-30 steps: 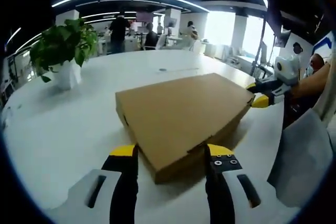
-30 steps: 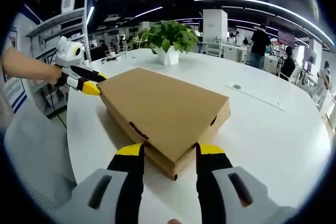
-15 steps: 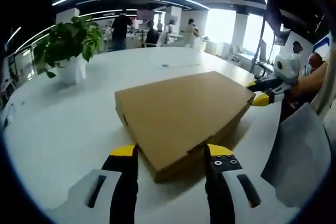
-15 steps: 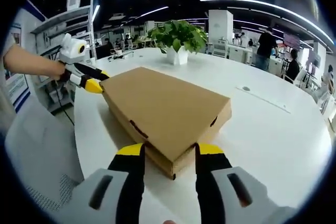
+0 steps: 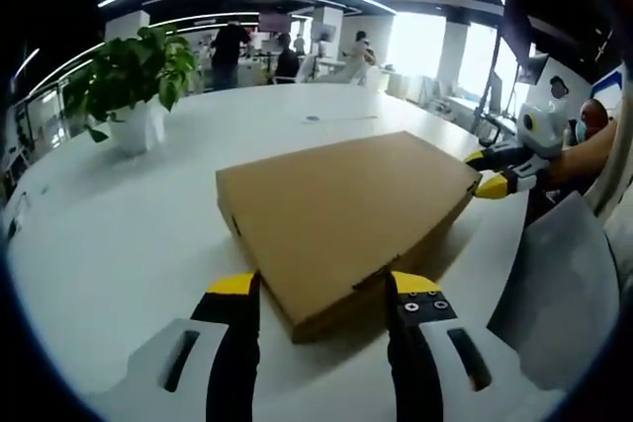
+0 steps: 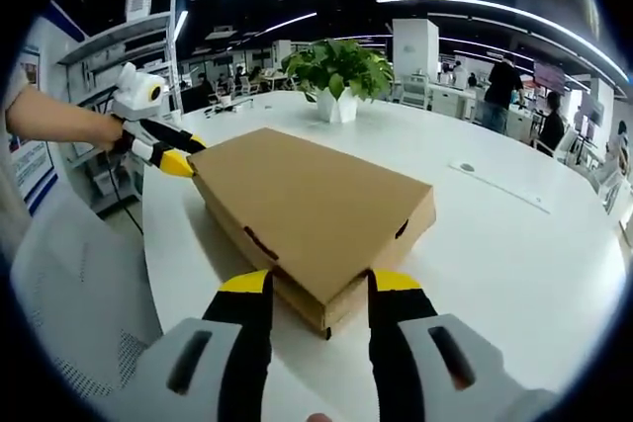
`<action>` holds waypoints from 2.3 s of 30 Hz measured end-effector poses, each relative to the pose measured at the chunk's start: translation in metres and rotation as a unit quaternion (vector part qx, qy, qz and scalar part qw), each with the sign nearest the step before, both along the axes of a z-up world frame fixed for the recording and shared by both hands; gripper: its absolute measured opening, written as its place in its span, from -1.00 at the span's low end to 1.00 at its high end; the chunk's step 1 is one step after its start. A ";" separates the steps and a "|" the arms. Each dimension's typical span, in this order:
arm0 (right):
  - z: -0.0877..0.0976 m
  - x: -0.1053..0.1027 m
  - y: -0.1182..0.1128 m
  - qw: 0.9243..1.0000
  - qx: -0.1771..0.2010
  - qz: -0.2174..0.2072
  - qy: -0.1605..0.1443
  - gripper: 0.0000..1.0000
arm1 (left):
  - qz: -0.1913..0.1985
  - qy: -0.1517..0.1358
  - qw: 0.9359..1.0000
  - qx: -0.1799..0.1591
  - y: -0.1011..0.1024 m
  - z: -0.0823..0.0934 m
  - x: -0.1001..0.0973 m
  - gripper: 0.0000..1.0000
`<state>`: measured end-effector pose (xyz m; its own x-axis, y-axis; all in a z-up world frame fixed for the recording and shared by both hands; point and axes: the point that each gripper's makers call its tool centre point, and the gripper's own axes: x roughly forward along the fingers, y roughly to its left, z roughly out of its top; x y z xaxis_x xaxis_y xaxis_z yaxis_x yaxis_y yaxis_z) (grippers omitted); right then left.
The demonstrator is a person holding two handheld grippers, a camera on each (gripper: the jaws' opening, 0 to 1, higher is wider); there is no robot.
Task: Operate the shoe box by opening the lid, removing the specified soft item, and placing it in the target area until the item is outside and the box remains undamaged.
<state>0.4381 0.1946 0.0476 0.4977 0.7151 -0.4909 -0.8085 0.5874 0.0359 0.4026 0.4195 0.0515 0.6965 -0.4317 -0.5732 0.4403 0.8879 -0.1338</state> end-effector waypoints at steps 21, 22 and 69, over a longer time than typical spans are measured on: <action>0.029 -0.002 0.000 1.000 0.015 0.009 -0.017 -0.28 | -0.003 -0.001 1.000 -0.027 -0.003 0.027 -0.001 0.16; 0.032 -0.002 0.000 1.000 0.017 0.009 -0.017 -0.28 | -0.005 -0.002 1.000 -0.028 -0.003 0.030 -0.001 0.17; 0.117 0.087 0.015 0.993 0.035 0.003 -0.113 -0.19 | 0.105 -0.097 0.990 -0.005 0.039 0.117 0.097 -0.60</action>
<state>0.5248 0.2093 0.1641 0.5846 0.7467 -0.3172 -0.8043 0.5846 -0.1061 0.5000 0.4589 0.1686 0.8679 -0.2710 -0.4162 0.2652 0.9614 -0.0730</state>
